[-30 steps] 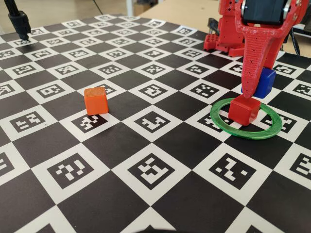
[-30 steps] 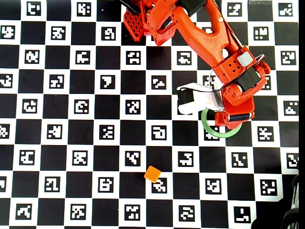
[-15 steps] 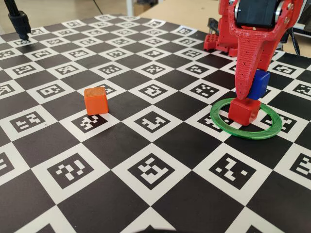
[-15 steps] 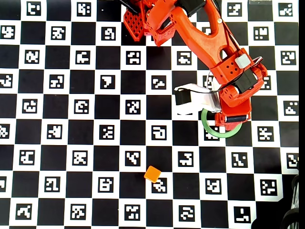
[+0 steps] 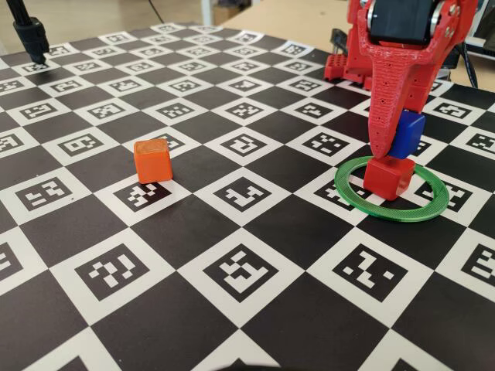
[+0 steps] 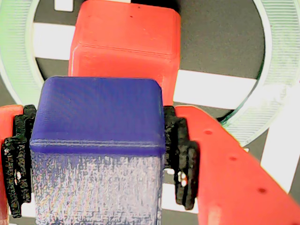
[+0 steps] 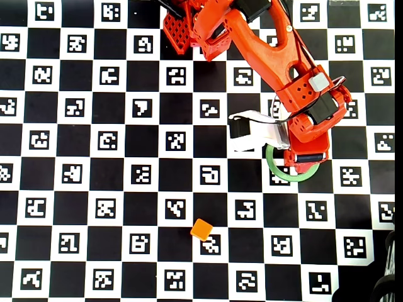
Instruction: Grab the red cube then put it in the green circle then put the blue cube on top and finally the orange cube on top
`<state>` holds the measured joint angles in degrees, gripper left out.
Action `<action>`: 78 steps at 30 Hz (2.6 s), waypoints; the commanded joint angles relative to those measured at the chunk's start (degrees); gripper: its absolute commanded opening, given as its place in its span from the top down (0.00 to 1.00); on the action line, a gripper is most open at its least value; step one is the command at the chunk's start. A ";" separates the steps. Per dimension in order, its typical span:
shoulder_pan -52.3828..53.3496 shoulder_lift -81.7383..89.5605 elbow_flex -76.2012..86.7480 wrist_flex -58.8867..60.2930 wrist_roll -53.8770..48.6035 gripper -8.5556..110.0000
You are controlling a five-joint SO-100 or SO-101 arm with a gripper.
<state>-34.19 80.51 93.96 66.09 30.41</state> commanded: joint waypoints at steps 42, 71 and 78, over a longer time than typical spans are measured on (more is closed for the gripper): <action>-0.26 3.87 0.53 -1.67 1.93 0.91; -1.41 3.16 2.02 -3.34 2.29 0.91; -1.41 3.25 2.29 -3.34 2.46 0.90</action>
<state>-34.89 80.51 96.86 63.19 32.17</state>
